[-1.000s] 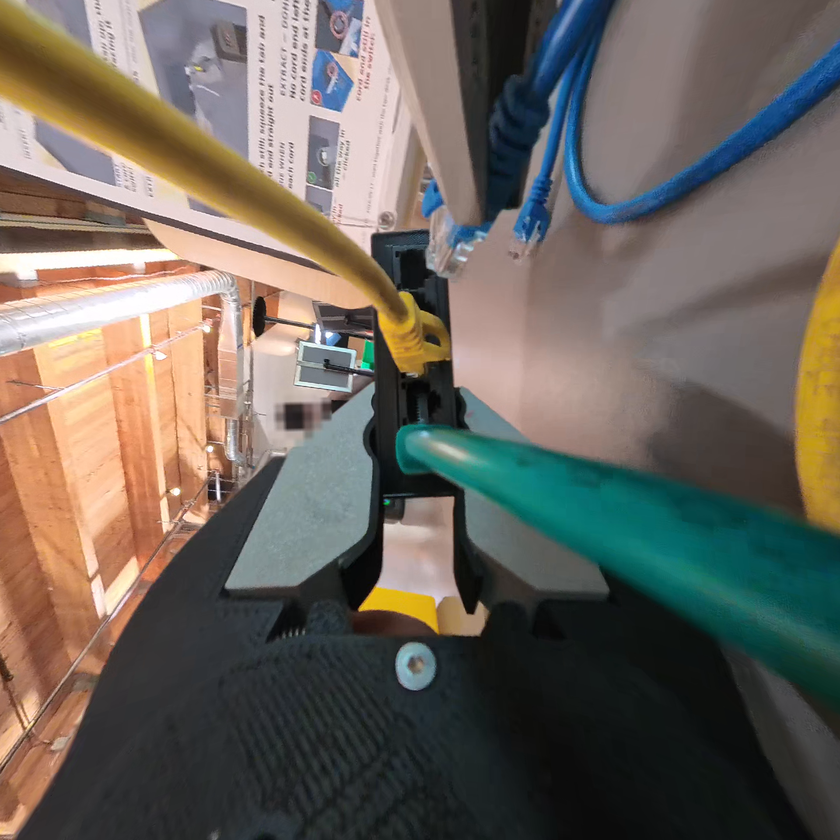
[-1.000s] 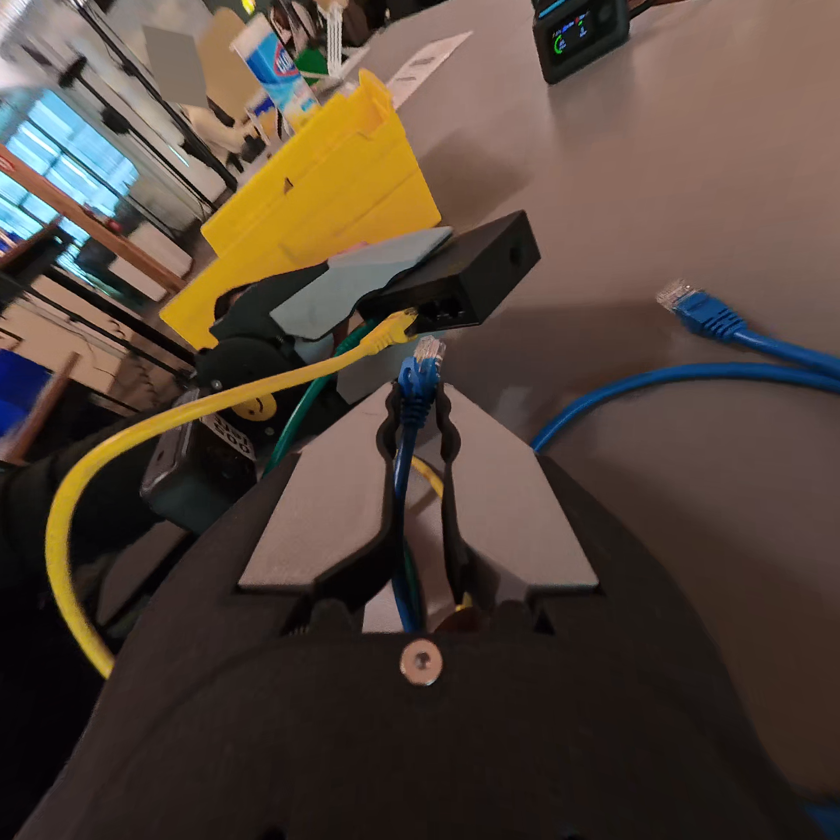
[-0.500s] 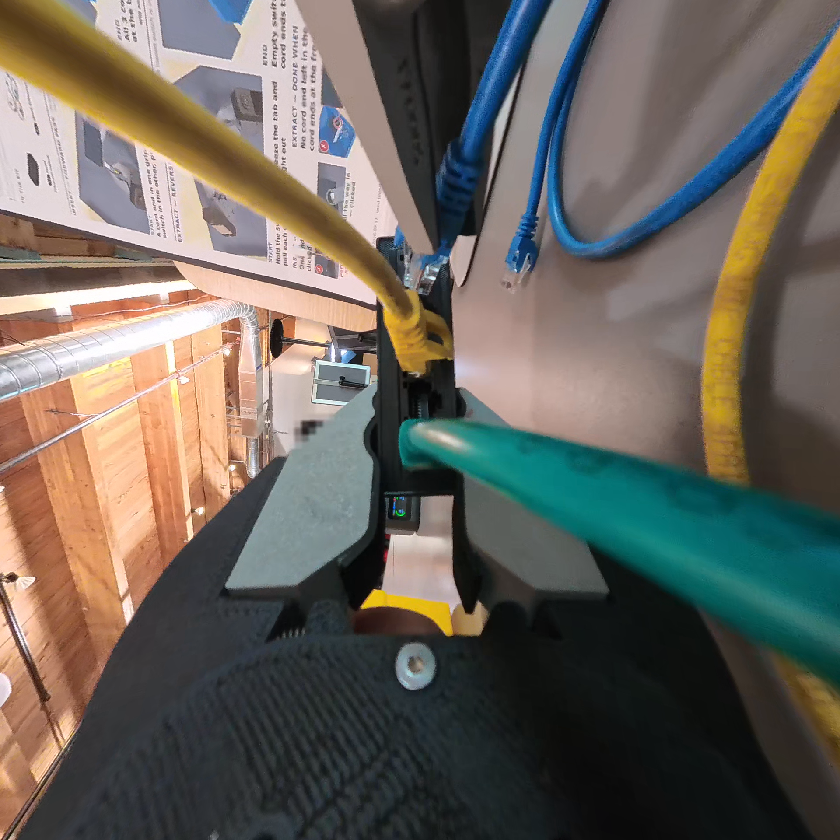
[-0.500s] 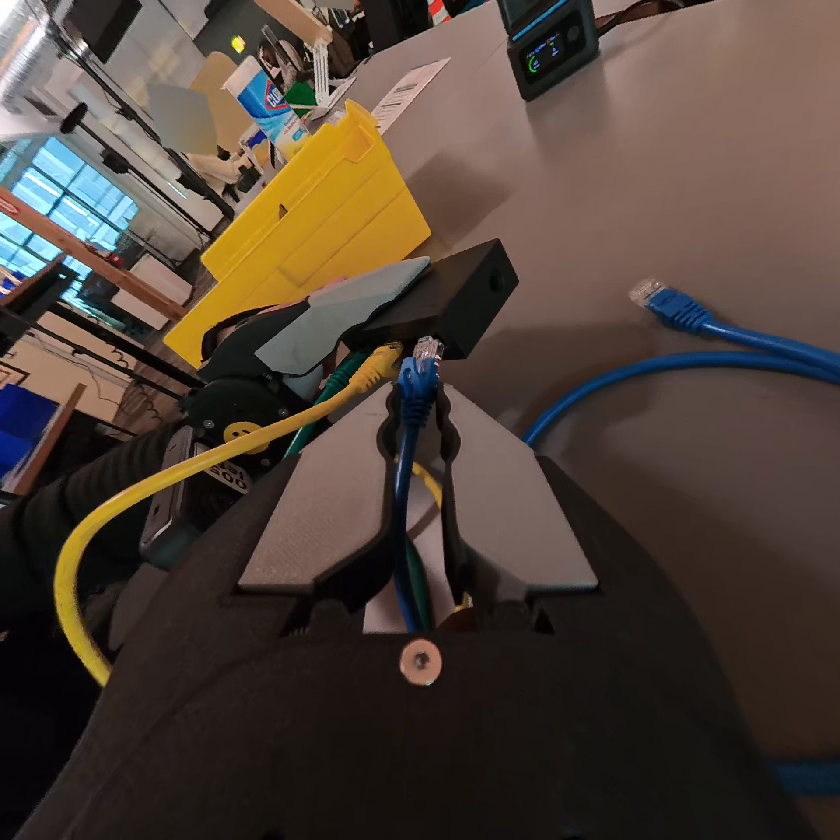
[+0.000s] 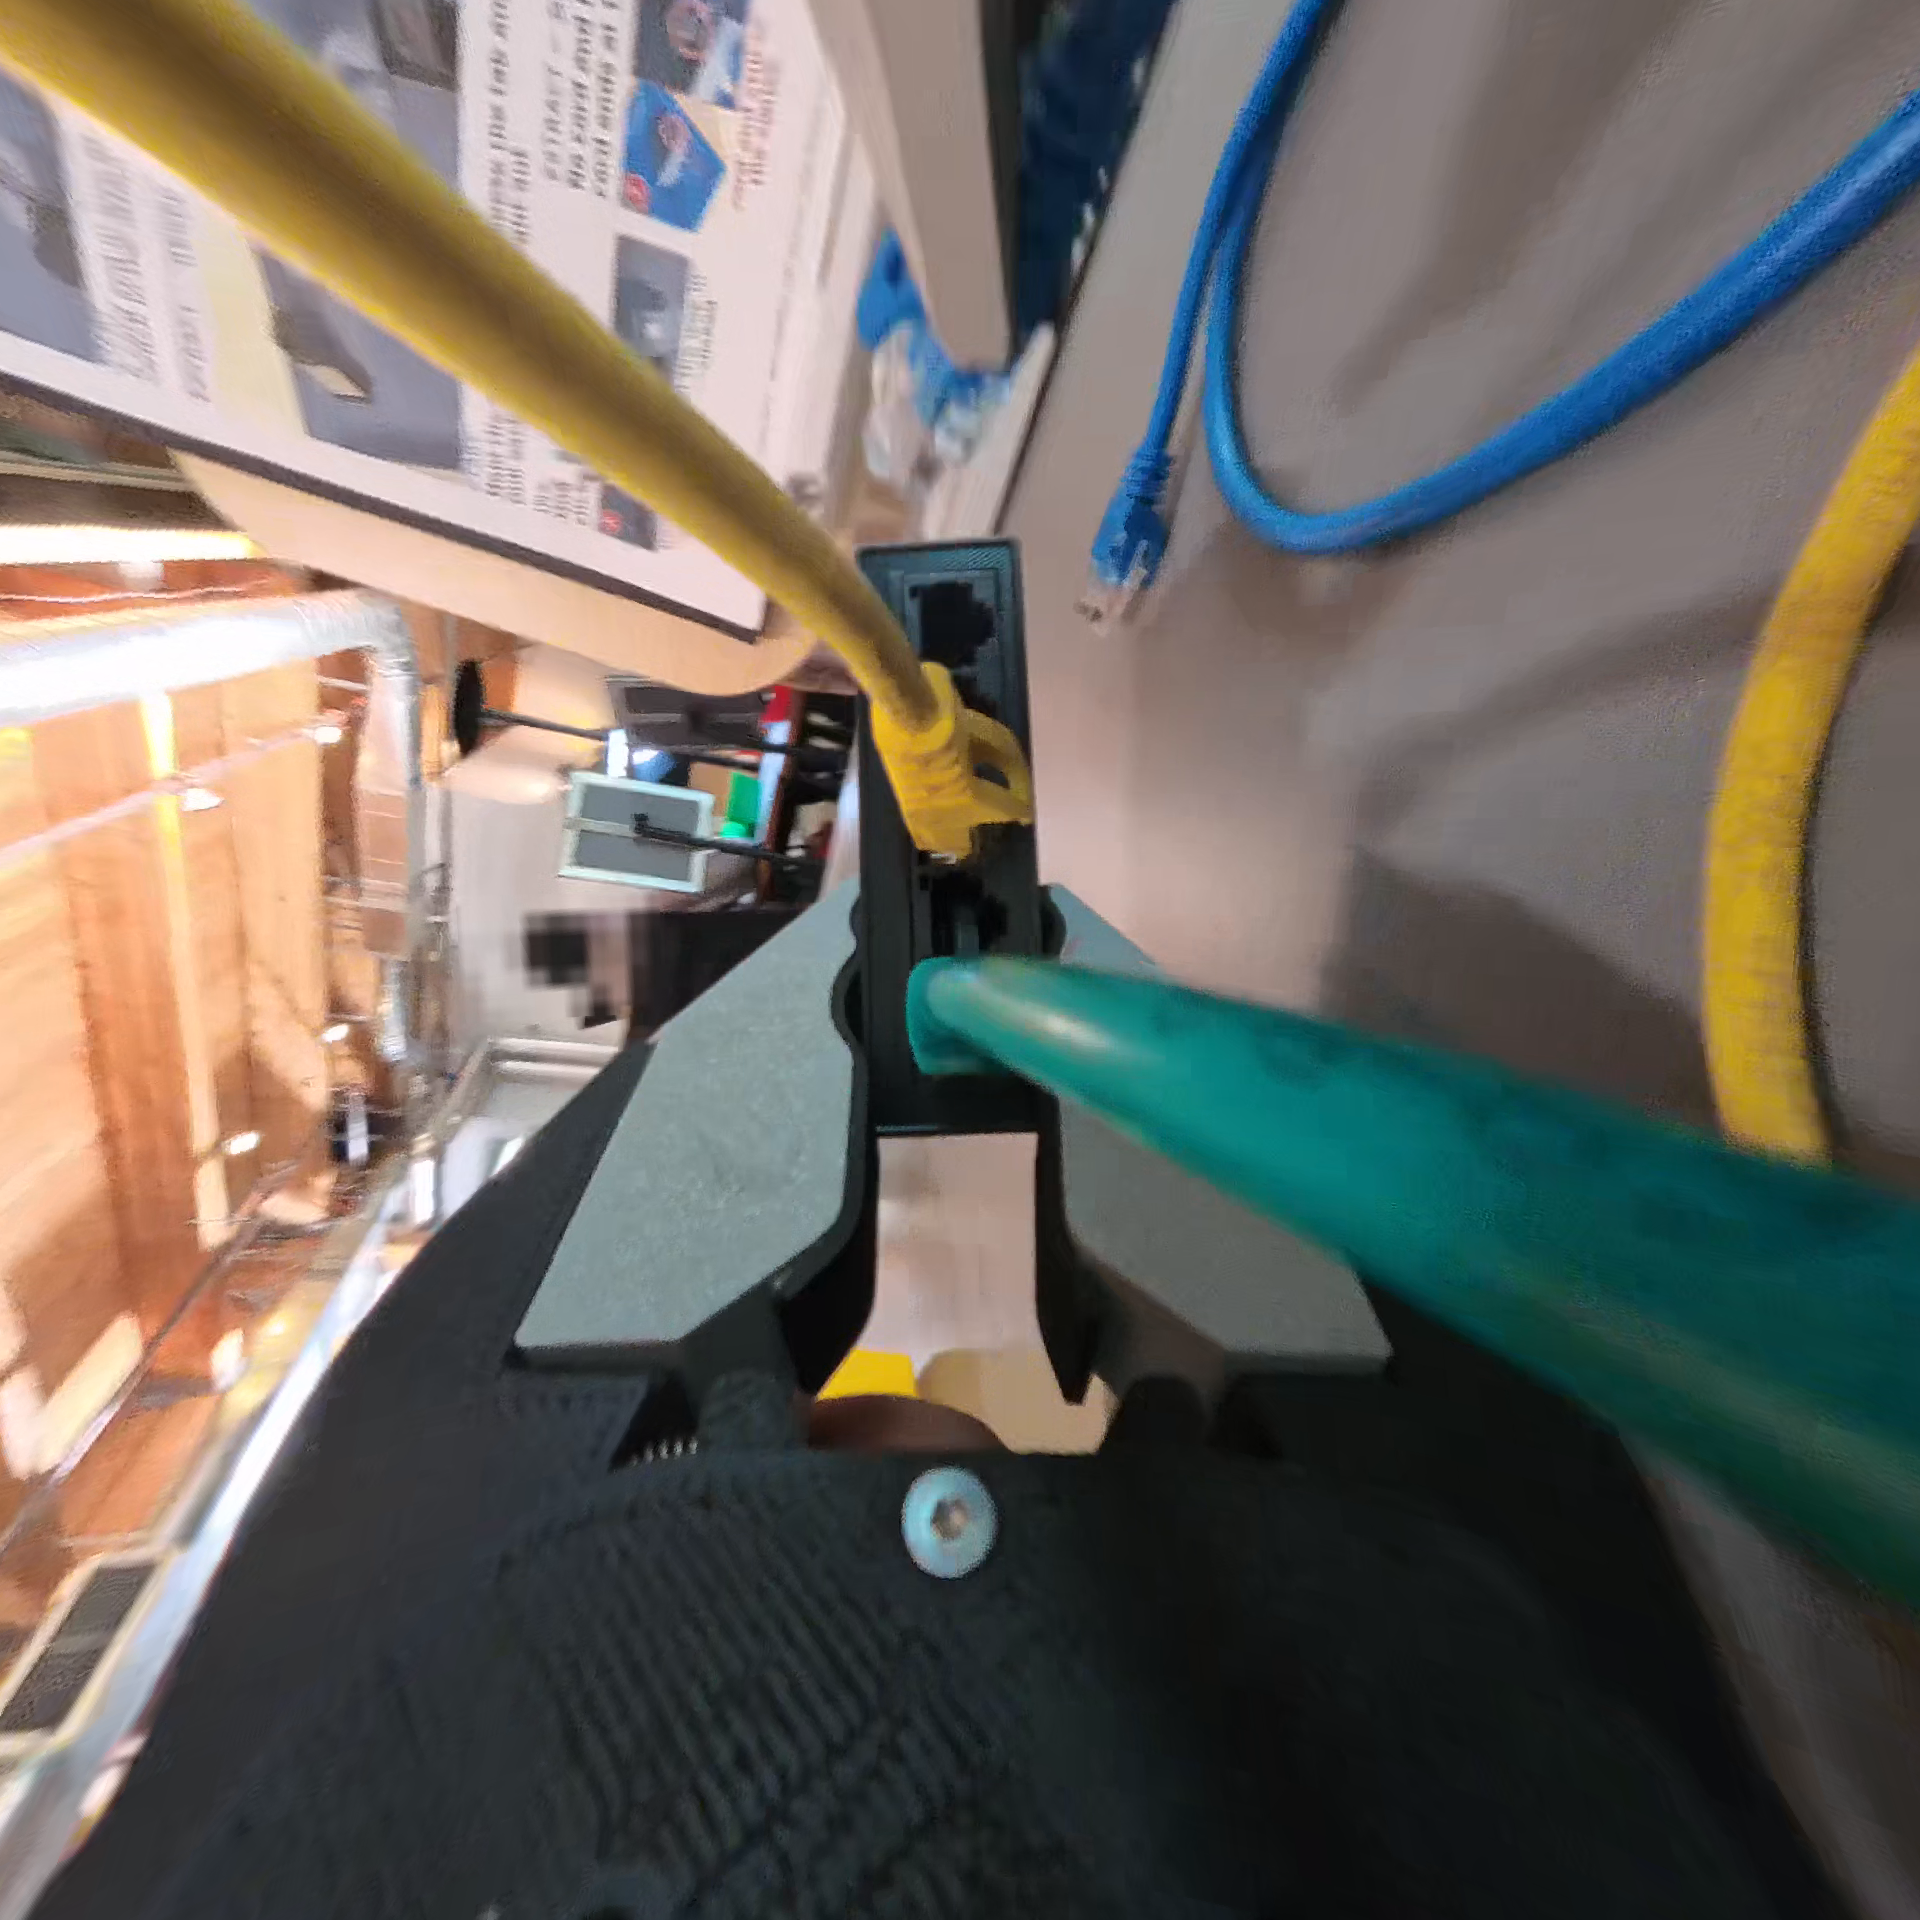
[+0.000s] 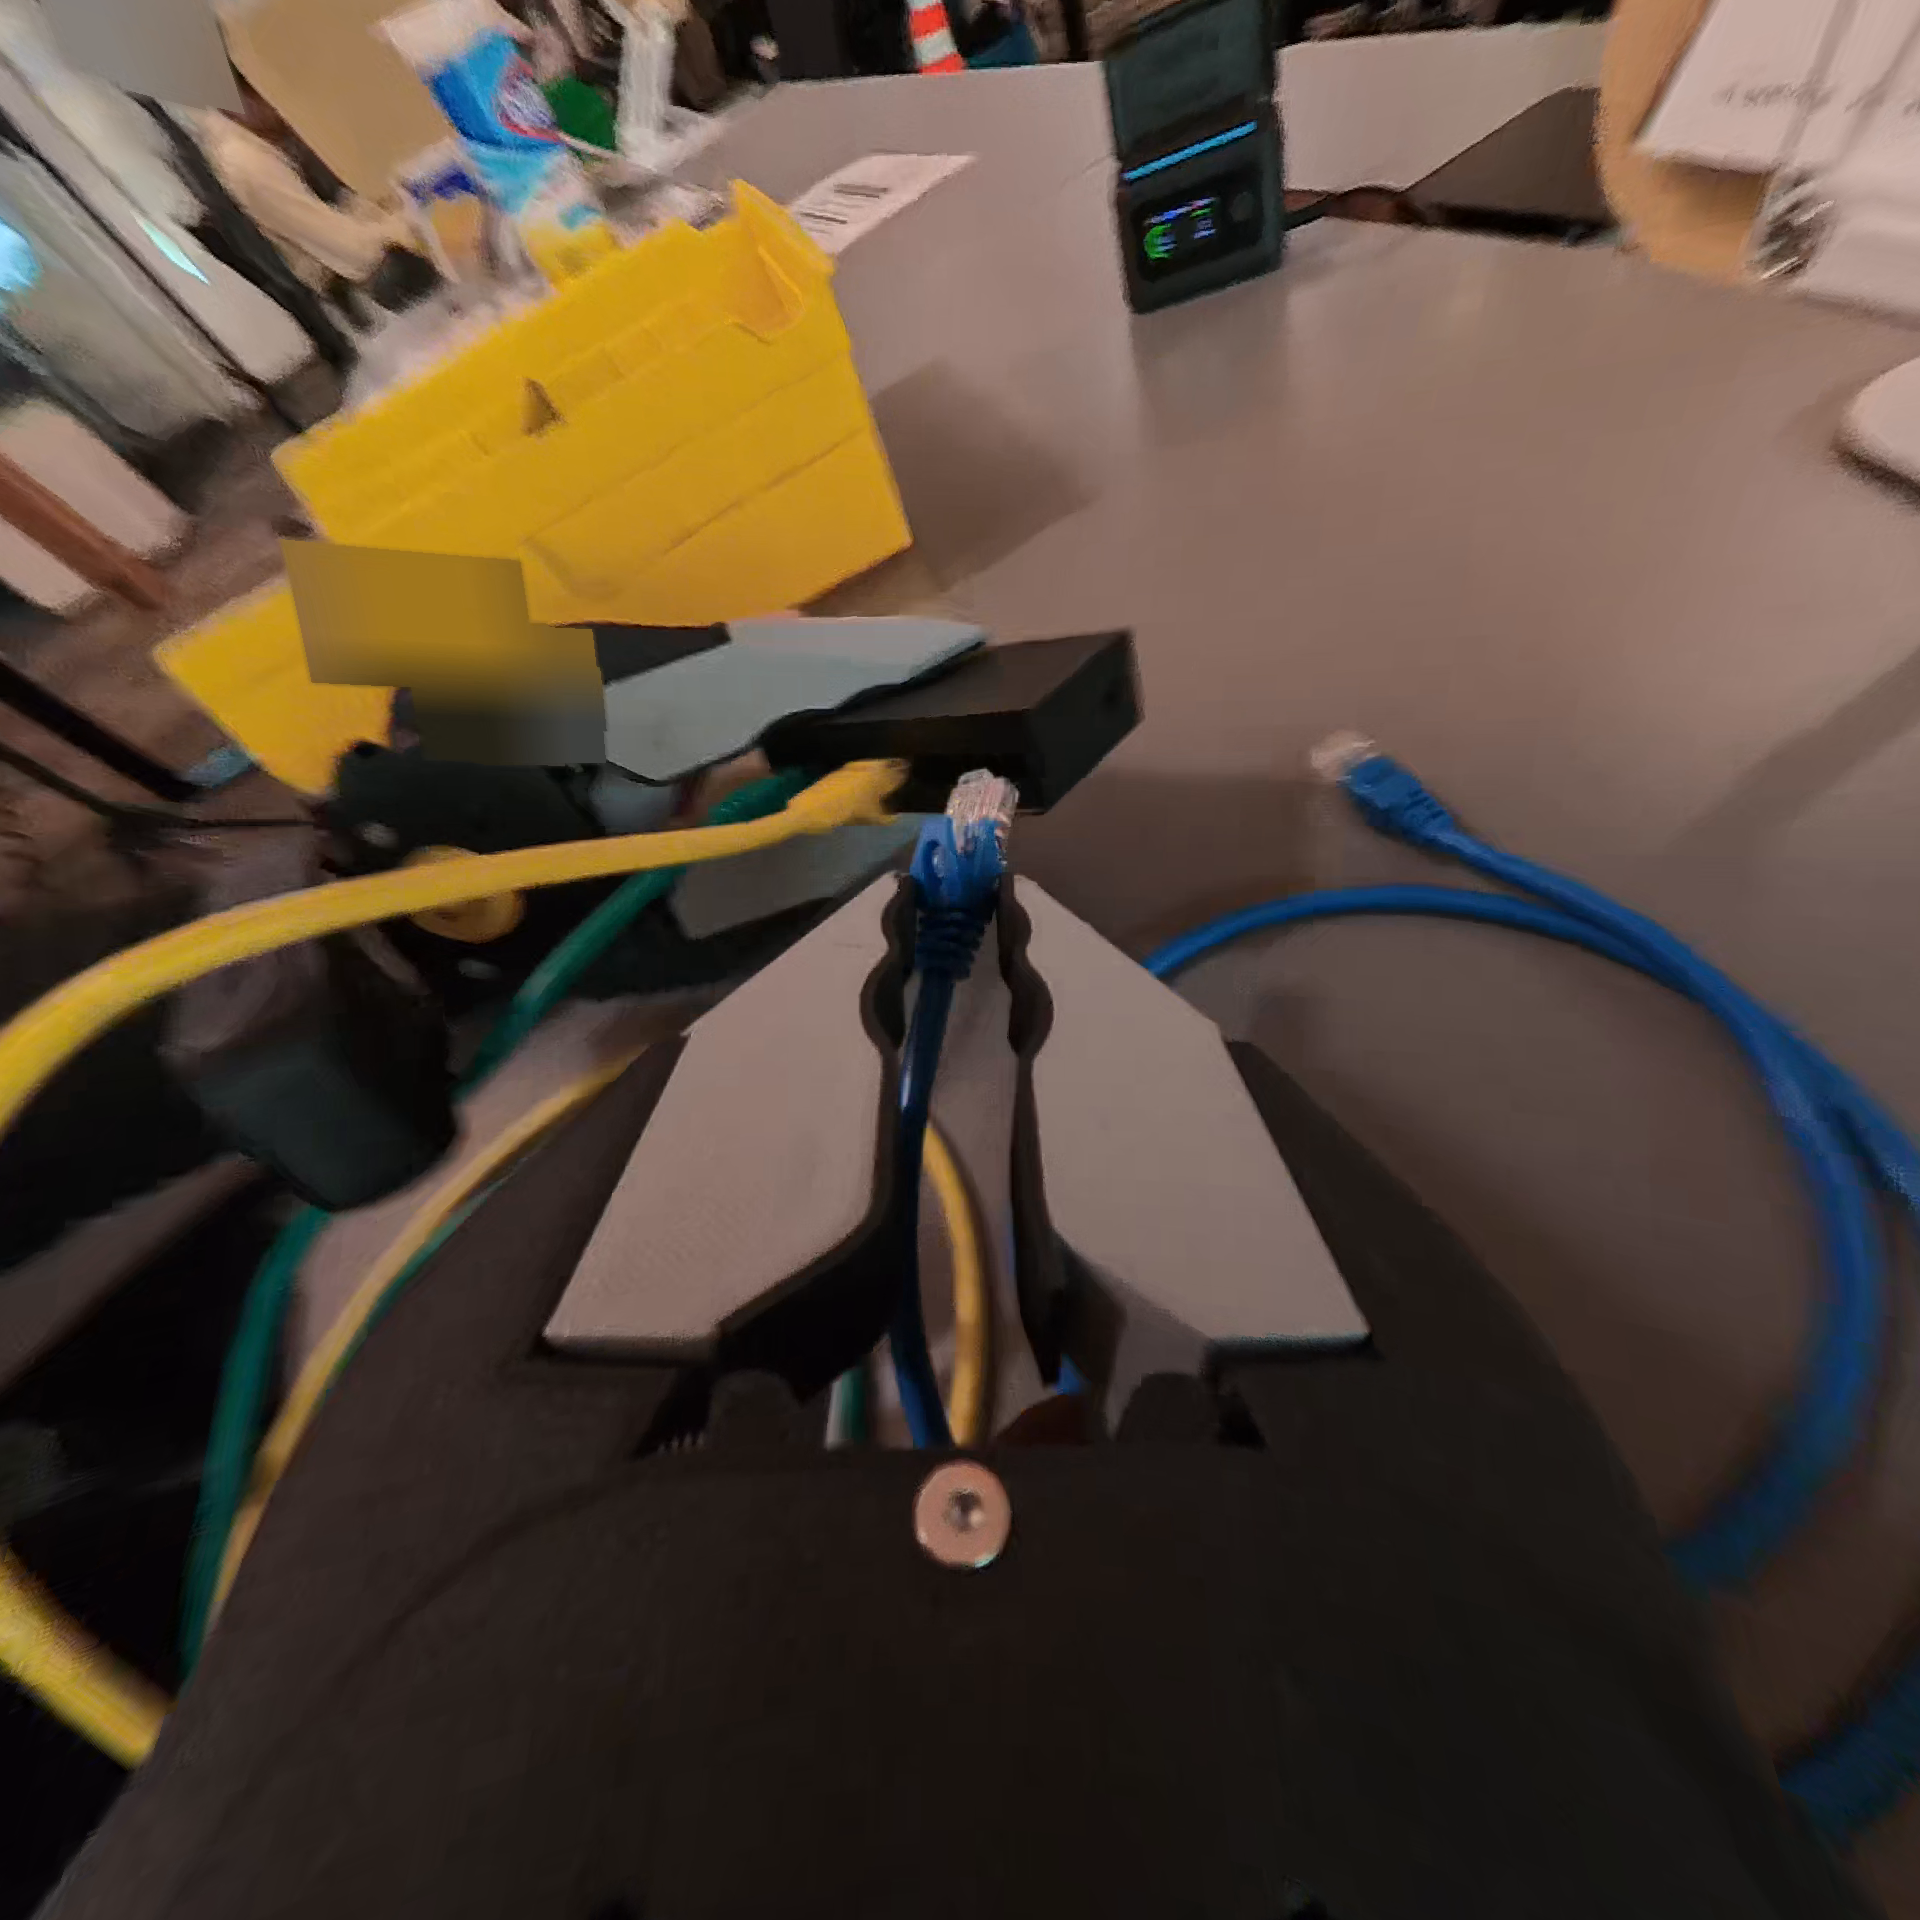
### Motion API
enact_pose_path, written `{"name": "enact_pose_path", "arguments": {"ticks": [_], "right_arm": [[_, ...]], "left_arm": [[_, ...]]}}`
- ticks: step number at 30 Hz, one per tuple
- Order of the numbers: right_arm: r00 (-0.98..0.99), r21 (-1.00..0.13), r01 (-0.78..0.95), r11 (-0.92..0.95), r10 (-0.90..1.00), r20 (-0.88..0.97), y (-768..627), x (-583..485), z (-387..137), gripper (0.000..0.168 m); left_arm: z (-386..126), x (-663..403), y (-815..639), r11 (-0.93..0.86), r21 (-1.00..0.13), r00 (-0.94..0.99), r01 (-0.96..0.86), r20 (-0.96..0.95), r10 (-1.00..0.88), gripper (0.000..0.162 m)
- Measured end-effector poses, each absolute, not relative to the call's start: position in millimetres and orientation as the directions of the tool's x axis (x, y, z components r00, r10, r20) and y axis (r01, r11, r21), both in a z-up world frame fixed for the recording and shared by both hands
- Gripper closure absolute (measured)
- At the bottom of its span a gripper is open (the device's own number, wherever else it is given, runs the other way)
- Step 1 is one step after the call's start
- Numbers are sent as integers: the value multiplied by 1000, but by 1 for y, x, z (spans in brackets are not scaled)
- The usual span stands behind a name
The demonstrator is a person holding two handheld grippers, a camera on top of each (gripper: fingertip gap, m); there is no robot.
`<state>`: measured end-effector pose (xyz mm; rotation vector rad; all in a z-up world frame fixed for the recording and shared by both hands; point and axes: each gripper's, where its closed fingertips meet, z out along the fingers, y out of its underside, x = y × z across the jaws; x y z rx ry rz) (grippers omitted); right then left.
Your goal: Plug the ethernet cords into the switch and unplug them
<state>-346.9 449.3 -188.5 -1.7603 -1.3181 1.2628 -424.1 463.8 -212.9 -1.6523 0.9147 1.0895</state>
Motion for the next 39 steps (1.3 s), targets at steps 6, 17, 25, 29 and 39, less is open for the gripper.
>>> {"name": "enact_pose_path", "arguments": {"ticks": [6, 17, 25, 29, 39], "right_arm": [[107, -851, 525, 36, 988, 108, 470, -335, -207, 156], [197, -775, 484, 407, 812, 550, 502, -323, -176, 156], [189, -761, 402, 510, 767, 613, 499, -320, -163, 156], [217, -792, 371, 486, 784, 582, 503, -316, -157, 156], [214, -781, 295, 550, 759, 615, 494, -312, -141, 156]], "left_arm": [[-225, -422, 461, -287, -411, 467, -865, -869, -164, 135], [-235, -415, 455, -315, -384, 461, -868, -858, -226, 135], [-229, -404, 438, -388, -386, 508, -837, -811, -290, 97], [-221, -404, 421, -438, -393, 568, -809, -715, -408, 78], [-167, -371, 413, -503, -473, 690, -723, -477, -544, 85]]}}
